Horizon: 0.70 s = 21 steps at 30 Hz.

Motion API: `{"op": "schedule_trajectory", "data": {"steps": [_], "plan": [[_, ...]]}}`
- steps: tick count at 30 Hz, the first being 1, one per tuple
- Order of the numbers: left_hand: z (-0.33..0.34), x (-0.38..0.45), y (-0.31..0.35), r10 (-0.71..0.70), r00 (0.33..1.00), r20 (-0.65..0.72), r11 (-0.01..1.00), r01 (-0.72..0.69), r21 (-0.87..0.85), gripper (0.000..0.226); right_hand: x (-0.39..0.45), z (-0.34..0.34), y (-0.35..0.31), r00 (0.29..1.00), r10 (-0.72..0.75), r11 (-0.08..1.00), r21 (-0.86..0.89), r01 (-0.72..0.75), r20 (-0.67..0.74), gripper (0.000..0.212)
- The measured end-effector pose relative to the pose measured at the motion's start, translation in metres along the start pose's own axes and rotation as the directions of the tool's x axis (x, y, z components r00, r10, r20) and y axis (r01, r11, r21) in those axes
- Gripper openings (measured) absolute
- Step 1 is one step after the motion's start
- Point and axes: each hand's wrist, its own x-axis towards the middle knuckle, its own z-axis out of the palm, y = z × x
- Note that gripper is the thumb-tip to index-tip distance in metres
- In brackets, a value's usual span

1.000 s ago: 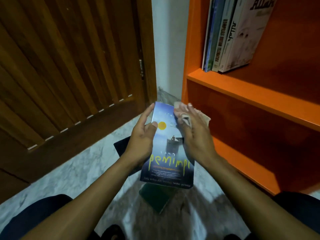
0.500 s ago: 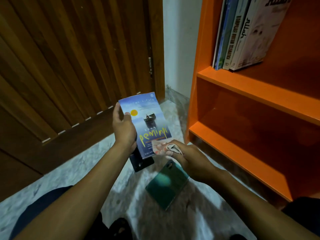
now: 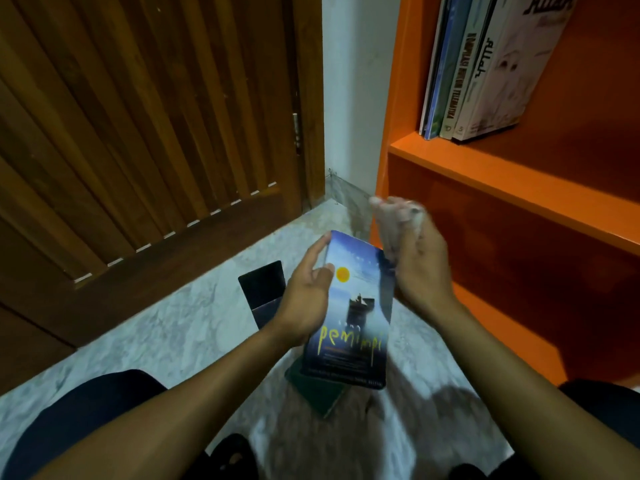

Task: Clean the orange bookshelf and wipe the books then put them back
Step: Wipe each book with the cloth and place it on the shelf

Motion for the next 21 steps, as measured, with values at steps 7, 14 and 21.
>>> {"op": "schedule_trajectory", "data": {"steps": [7, 14, 21], "plan": [[0.003, 0.019, -0.008, -0.206, 0.974, -0.099, 0.877, 0.138, -0.461, 0.038, -0.052, 0.045, 0.031, 0.9, -0.086, 0.915, -0.324, 0.242, 0.428, 0.044], [-0.036, 0.047, -0.018, -0.36, 0.846, -0.394, 0.815, 0.079, -0.574, 0.042, -0.074, 0.049, 0.037, 0.783, -0.102, 0.976, -0.09, 0.197, 0.614, 0.036], [-0.061, 0.061, -0.009, -0.228, 0.825, -0.517, 0.87, -0.065, -0.488, 0.03, -0.06, 0.036, 0.035, 0.803, -0.064, 0.989, -0.072, 0.132, 0.593, 0.021]]}}
